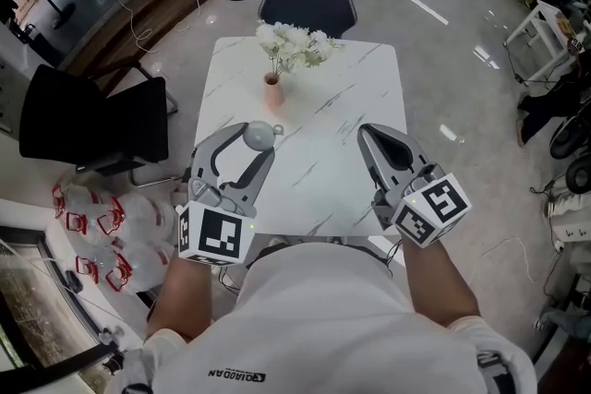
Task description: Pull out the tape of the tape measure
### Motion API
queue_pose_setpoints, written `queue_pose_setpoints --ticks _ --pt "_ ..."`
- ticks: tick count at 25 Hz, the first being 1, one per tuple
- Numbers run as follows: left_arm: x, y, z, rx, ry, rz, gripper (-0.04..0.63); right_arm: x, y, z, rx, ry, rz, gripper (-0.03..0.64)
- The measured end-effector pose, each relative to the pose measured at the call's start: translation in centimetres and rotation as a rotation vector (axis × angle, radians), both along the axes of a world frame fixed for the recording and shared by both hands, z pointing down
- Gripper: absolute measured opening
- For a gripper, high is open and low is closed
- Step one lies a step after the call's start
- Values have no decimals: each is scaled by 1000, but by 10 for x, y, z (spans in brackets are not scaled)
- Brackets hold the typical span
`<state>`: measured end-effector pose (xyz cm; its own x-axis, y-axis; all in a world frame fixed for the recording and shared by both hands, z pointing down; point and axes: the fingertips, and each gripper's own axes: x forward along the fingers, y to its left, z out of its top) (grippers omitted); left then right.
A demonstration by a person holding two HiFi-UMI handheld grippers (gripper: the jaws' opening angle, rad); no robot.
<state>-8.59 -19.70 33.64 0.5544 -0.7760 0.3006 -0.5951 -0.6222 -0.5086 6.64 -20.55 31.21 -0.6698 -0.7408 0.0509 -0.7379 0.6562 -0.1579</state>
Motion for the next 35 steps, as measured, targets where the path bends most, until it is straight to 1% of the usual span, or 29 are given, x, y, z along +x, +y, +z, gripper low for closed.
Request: queue_pose_setpoints --ticks 1,2,8,16,18,24,29,33,35 --pt "1 0 1 -3 -1 1 222 0 0 1 -4 -3 1 21" --pt "1 -1 2 -7 -1 2 222 1 -1 2 -7 -6 -1 49" --pt "2 -2 8 -31 7 5 222 0 0 7 -19 -3 -6 48" --pt "8 0 12 -33 -12 18 222 -4 1 5 -19 -9 -23 48" --pt "12 2 13 -34 -18 28 222 -11 2 4 -33 -26 -49 44" --pt "29 6 22 -44 -29 64 222 -52 12 11 -102 -79 -182 48" --pt "43 10 26 -45 -34 96 222 -69 13 15 -120 -96 -223 52" --pt "49 12 24 -43 -37 116 222 -76 14 20 -160 -105 -259 66" --pt "51 12 24 -38 -46 121 222 -78 16 23 -171 -107 -275 62"
